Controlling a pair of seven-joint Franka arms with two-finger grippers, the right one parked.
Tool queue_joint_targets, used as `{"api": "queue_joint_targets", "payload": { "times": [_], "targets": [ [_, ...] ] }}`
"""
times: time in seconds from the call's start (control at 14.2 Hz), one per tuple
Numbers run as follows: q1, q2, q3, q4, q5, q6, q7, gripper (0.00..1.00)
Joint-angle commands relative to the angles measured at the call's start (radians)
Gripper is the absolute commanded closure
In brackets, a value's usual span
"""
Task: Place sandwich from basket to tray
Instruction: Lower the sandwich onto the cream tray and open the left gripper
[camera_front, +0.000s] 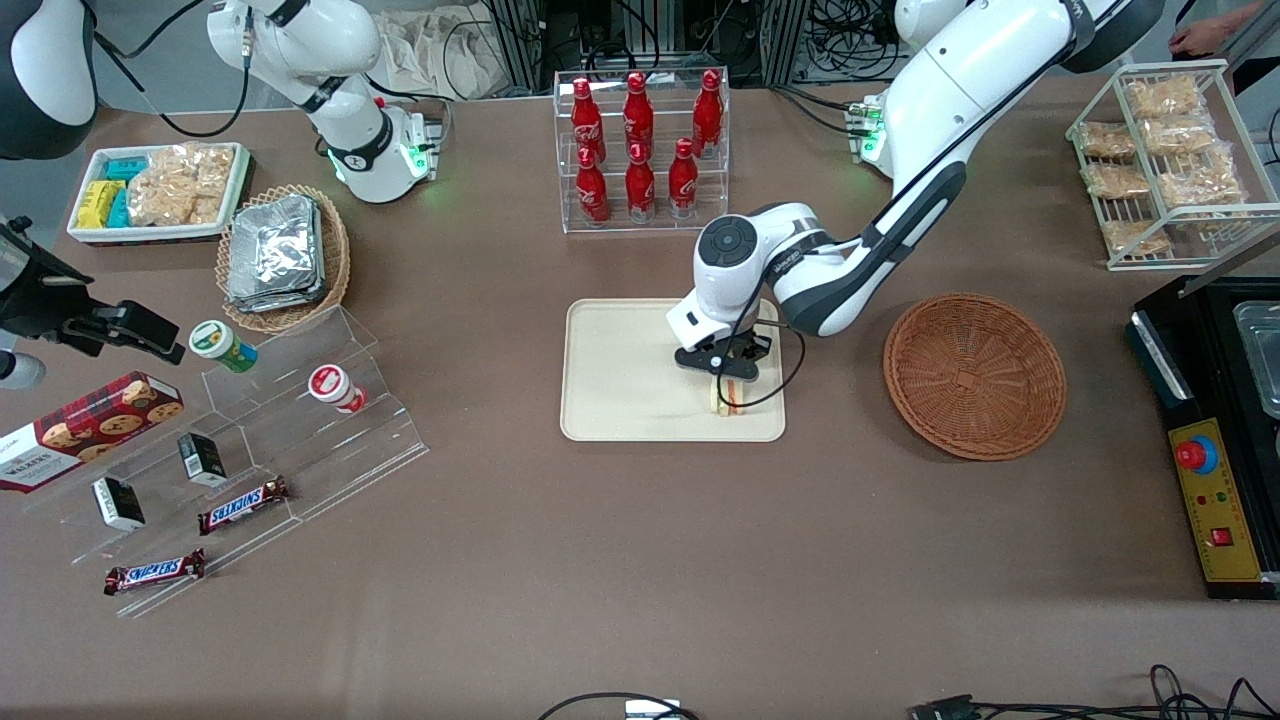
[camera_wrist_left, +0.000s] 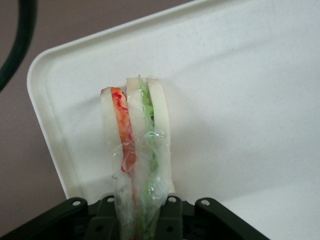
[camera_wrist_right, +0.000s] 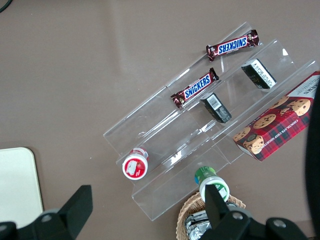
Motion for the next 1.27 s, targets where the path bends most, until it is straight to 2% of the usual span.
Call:
{"api": "queue_joint_targets", "payload": {
  "times": [0.0, 0.07, 0.14, 0.21, 0.28, 0.56, 0.92, 1.2],
  "targets": [
    [-0.014, 0.005, 0.006, -0.001, 0.021, -0.006, -0.030, 0.85],
    [-0.014, 0.005, 0.006, -0.001, 0.021, -0.009, -0.054, 0.48],
    [-0.014, 0.005, 0.006, 0.001, 0.021, -0.010, -0.082, 0.27],
    [-0.014, 0.005, 0.006, 0.003, 0.021, -0.012, -0.088, 0.08],
    [-0.014, 0.002, 0.004, 0.009, 0.020, -0.015, -0.093, 0.00],
    [-0.003, -0.024, 0.003, 0.053, 0.006, -0.050, -0.249, 0.00],
    [0.044, -0.084, -0.002, 0.099, -0.008, -0.112, -0.262, 0.00],
    [0.090, -0.145, -0.002, 0.153, -0.106, -0.141, -0.248, 0.00]
  ]
}}
